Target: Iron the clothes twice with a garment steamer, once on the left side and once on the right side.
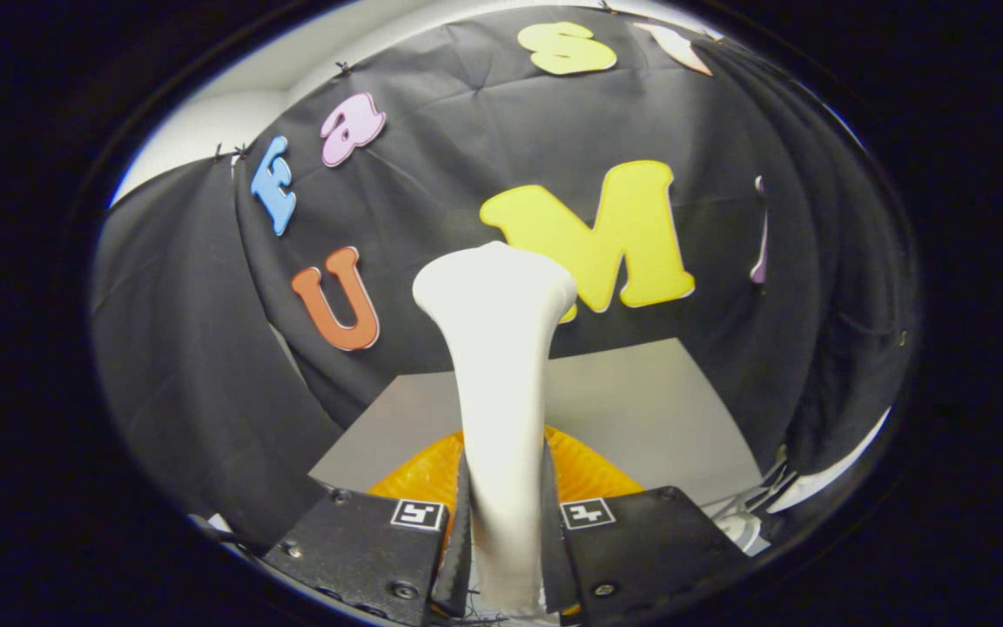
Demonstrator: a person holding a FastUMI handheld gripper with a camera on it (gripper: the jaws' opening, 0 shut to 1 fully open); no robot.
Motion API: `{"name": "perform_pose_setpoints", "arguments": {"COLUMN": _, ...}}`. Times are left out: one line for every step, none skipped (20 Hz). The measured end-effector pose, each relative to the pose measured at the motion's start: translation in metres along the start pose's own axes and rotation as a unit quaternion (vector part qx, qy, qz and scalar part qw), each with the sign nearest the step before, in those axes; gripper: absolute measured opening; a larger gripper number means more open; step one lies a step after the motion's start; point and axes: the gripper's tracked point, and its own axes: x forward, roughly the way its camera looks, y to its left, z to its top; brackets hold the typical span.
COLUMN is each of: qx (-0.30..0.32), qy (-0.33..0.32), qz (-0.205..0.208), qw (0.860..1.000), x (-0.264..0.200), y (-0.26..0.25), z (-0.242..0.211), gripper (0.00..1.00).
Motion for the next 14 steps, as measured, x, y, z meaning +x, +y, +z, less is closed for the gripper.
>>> {"name": "perform_pose_setpoints", "arguments": {"qx": 0.003, "qy": -0.007, "qz": -0.01, "qw": 1.0, "x": -0.014, "y": -0.011, "z": -0.001, "gripper": 0.35}}
{"name": "perform_pose_setpoints", "arguments": {"qx": 0.006, "qy": -0.014, "qz": -0.021, "qw": 1.0, "x": -0.029, "y": -0.022, "z": -0.001, "gripper": 0.35}}
{"name": "perform_pose_setpoints", "arguments": {"qx": 0.005, "qy": -0.018, "qz": -0.032, "qw": 0.999, "x": -0.043, "y": -0.036, "z": -0.005, "gripper": 0.35}}
{"name": "perform_pose_setpoints", "arguments": {"qx": 0.011, "qy": -0.017, "qz": -0.042, "qw": 0.999, "x": -0.056, "y": -0.049, "z": -0.009, "gripper": 0.36}}
{"name": "perform_pose_setpoints", "arguments": {"qx": 0.019, "qy": -0.015, "qz": -0.053, "qw": 0.998, "x": -0.068, "y": -0.062, "z": -0.014, "gripper": 0.35}}
{"name": "perform_pose_setpoints", "arguments": {"qx": 0.024, "qy": -0.015, "qz": -0.066, "qw": 0.997, "x": -0.08, "y": -0.075, "z": -0.017, "gripper": 0.35}}
{"name": "perform_pose_setpoints", "arguments": {"qx": 0.024, "qy": -0.02, "qz": -0.079, "qw": 0.996, "x": -0.091, "y": -0.089, "z": -0.017, "gripper": 0.35}}
{"name": "perform_pose_setpoints", "arguments": {"qx": 0.023, "qy": -0.028, "qz": -0.089, "qw": 0.995, "x": -0.103, "y": -0.101, "z": -0.014, "gripper": 0.35}}
{"name": "perform_pose_setpoints", "arguments": {"qx": 0.023, "qy": -0.039, "qz": -0.096, "qw": 0.994, "x": -0.115, "y": -0.11, "z": -0.009, "gripper": 0.35}}
{"name": "perform_pose_setpoints", "arguments": {"qx": 0.021, "qy": -0.052, "qz": -0.098, "qw": 0.994, "x": -0.126, "y": -0.117, "z": 0.001, "gripper": 0.35}}
{"name": "perform_pose_setpoints", "arguments": {"qx": 0.019, "qy": -0.068, "qz": -0.099, "qw": 0.993, "x": -0.134, "y": -0.125, "z": 0.014, "gripper": 0.35}}
{"name": "perform_pose_setpoints", "arguments": {"qx": 0.016, "qy": -0.086, "qz": -0.101, "qw": 0.991, "x": -0.144, "y": -0.134, "z": 0.027, "gripper": 0.36}}
{"name": "perform_pose_setpoints", "arguments": {"qx": 0.012, "qy": -0.103, "qz": -0.105, "qw": 0.989, "x": -0.152, "y": -0.144, "z": 0.04, "gripper": 0.36}}
{"name": "perform_pose_setpoints", "arguments": {"qx": 0.009, "qy": -0.12, "qz": -0.11, "qw": 0.987, "x": -0.161, "y": -0.154, "z": 0.056, "gripper": 0.36}}
